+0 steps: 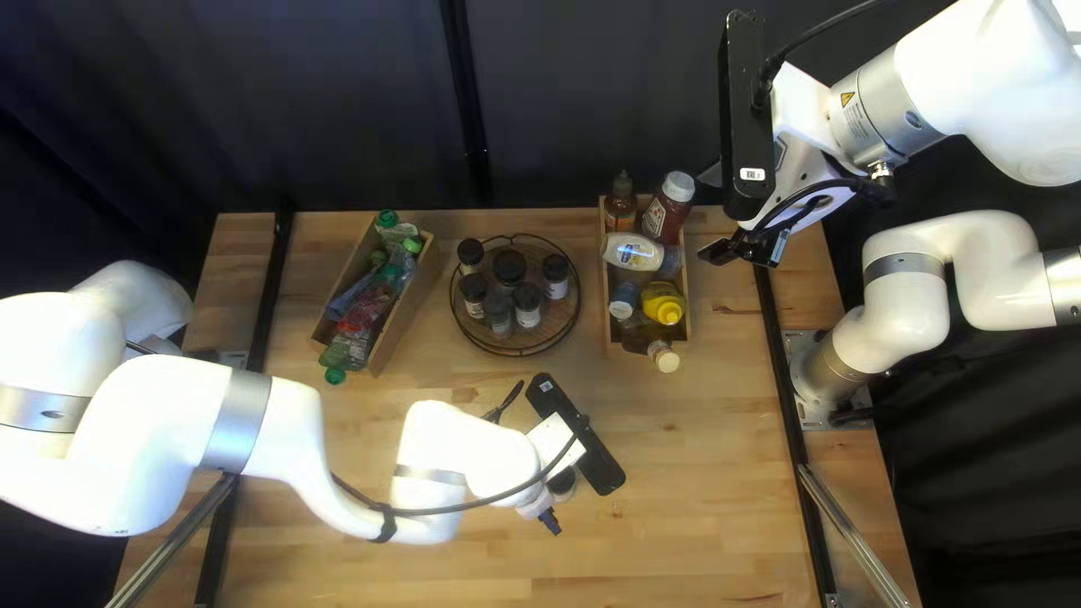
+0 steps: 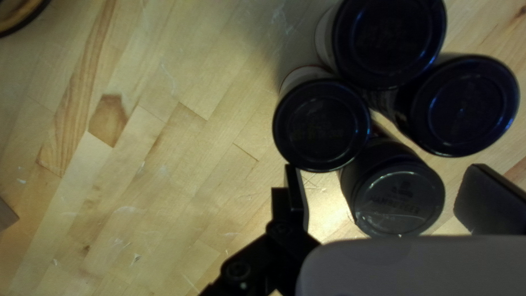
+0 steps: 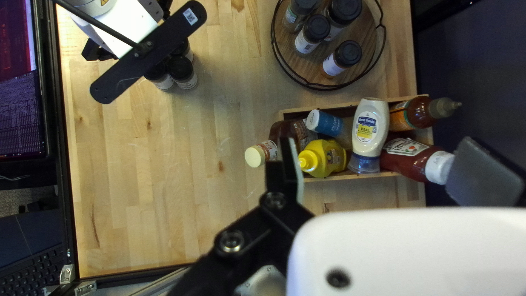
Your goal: Separate condiments, baby food and spices and place it in 3 different racks/containers
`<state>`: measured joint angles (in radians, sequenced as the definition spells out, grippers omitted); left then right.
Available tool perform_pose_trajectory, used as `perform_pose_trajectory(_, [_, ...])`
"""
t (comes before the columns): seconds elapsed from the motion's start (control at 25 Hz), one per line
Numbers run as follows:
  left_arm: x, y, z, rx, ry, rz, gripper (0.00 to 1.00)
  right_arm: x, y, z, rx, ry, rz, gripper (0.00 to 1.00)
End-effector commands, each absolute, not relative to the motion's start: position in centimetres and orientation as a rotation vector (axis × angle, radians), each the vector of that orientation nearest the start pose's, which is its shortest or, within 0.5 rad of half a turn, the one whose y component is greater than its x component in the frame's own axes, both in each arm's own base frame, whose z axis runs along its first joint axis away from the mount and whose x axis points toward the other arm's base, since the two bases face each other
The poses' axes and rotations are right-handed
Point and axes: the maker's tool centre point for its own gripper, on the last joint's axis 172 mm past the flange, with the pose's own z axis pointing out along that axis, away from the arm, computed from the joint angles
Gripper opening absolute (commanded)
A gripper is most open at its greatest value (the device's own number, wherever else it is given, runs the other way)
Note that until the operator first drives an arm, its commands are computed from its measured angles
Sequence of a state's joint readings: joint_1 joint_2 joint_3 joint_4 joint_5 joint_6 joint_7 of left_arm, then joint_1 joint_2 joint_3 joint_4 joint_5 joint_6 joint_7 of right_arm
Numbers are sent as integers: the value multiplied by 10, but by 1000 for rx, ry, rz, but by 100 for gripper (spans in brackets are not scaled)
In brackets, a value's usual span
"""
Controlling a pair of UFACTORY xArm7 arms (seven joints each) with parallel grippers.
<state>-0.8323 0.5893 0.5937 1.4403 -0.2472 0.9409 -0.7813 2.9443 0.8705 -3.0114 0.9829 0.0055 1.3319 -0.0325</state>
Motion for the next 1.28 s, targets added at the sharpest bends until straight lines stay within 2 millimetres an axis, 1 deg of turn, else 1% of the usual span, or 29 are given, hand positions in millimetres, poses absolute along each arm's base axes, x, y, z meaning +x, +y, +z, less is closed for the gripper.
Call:
perform_pose_trajectory(0.04, [563,-172,89,-2915,-903,-114,100,318,-15,468,-3162,86,-824,100])
perform_pose_trajectory(0.24, [560,-178,91,-2923,-891,-112,100,318,-15,468,-3162,86,-824,100])
perform_pose_trajectory(0.28, [560,-179,91,-2926,-888,-112,91,318,-15,468,-3162,86,-824,100])
perform_pose_trajectory(0.32, [560,-179,91,-2928,-886,-111,75,318,-15,468,-3162,86,-824,100])
perform_pose_trajectory(0.36, [560,-179,91,-2932,-882,-111,57,318,-15,468,-3162,86,-824,100])
perform_pose_trajectory(0.4, [560,-180,92,-2935,-879,-111,32,318,-15,468,-3162,86,-824,100])
perform_pose_trajectory(0.48, [560,-181,93,-2938,-872,-111,9,318,-15,468,-3162,86,-824,100])
perform_pose_trajectory(0.56, [558,-183,98,-2943,-861,-108,0,318,-15,468,-3162,86,-824,100])
perform_pose_trajectory(0.6, [557,-184,100,-2946,-856,-108,0,318,-15,468,-3162,86,-824,100])
perform_pose_trajectory(0.76, [537,-189,131,-2960,-811,-98,0,318,-15,468,-3162,86,-824,100])
perform_pose_trajectory(0.8, [530,-189,140,-2961,-803,-95,0,318,-15,468,-3162,86,-824,100])
perform_pose_trajectory(0.84, [520,-185,153,-2958,-794,-90,0,318,-15,468,-3162,86,-824,100])
perform_pose_trajectory(0.92, [508,-175,168,-2948,-793,-84,0,318,-15,468,-3162,86,-824,100])
perform_pose_trajectory(0.96, [499,-164,181,-2938,-798,-83,0,318,-15,468,-3162,86,-824,100])
perform_pose_trajectory(1.0, [495,-157,188,-2931,-802,-85,0,318,-15,468,-3162,86,-824,100])
perform_pose_trajectory(1.08, [490,-130,211,-2903,-816,-95,0,318,-15,468,-3162,86,-824,100])
perform_pose_trajectory(1.16, [491,-105,228,-2877,-830,-111,0,318,-15,468,-3162,86,-824,100])
perform_pose_trajectory(1.2, [492,-100,232,-2870,-834,-116,0,318,-15,468,-3162,86,-824,100])
perform_pose_trajectory(1.24, [498,-81,242,-2858,-839,-132,0,318,-15,468,-3162,86,-824,100])
perform_pose_trajectory(1.28, [503,-71,246,-2850,-841,-140,0,318,-15,468,-3162,86,-824,100])
